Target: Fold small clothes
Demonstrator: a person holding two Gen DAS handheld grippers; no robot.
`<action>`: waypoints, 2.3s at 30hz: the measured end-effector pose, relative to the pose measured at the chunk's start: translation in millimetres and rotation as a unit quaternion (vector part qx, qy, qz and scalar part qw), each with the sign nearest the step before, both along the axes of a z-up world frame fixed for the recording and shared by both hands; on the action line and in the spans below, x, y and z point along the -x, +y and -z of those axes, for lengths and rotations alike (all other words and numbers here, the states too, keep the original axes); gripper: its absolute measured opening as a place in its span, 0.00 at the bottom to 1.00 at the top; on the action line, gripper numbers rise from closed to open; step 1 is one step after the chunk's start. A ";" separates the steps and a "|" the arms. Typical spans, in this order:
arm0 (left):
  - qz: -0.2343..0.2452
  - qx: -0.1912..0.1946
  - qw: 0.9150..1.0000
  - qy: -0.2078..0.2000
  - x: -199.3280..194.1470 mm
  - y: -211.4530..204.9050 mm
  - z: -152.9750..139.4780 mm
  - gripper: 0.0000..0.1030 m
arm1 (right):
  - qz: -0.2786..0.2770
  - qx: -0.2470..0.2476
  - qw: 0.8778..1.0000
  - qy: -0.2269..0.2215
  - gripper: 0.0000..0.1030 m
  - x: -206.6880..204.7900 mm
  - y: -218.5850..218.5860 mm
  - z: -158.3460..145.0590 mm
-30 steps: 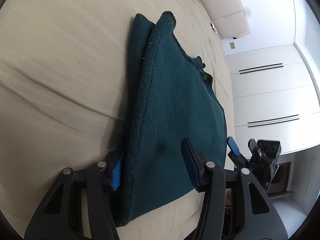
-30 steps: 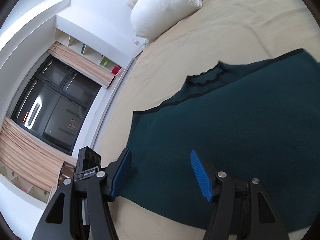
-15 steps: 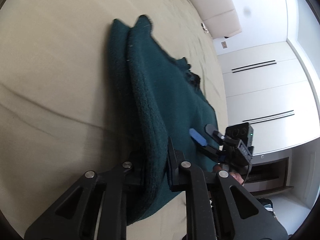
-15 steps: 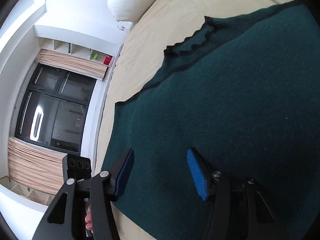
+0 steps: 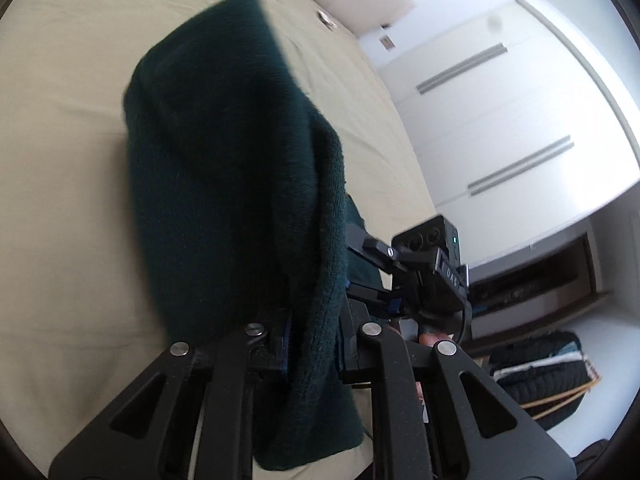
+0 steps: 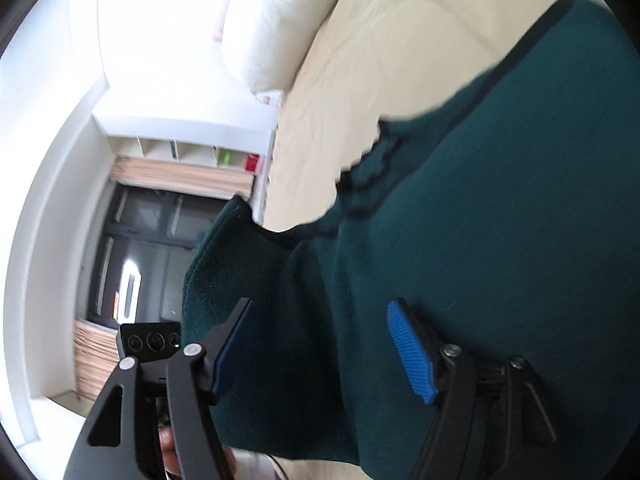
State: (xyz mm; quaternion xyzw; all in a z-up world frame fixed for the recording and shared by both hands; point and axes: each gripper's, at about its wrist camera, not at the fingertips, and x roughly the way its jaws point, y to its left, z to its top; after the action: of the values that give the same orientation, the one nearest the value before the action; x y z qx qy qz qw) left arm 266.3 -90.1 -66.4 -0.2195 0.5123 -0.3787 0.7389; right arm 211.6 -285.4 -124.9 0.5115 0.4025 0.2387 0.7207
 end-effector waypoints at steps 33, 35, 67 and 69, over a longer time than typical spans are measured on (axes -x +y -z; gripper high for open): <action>-0.006 -0.026 0.995 -0.094 41.6 -0.9 31.8 0.73 | -0.039 0.281 0.959 0.010 0.15 -18.0 -4.7 -38.8; -0.003 -0.031 0.995 -0.100 41.4 4.1 25.7 0.73 | -0.020 0.283 0.959 0.004 0.15 -10.6 -14.4 -44.2; 0.051 -0.073 0.986 -0.140 37.6 -15.1 22.7 0.73 | 0.079 0.217 0.972 0.035 0.14 59.5 -109.7 -8.0; 0.049 -0.079 0.985 -0.146 38.6 -13.3 21.4 0.73 | 0.079 0.206 0.975 0.034 0.16 65.0 -107.2 -9.7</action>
State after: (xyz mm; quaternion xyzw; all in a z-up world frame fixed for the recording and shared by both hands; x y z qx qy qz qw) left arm 227.7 -103.4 -87.8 -0.0778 0.4374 -0.4007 0.8012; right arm 146.5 -392.5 -115.2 0.3898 0.4254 0.0754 0.8133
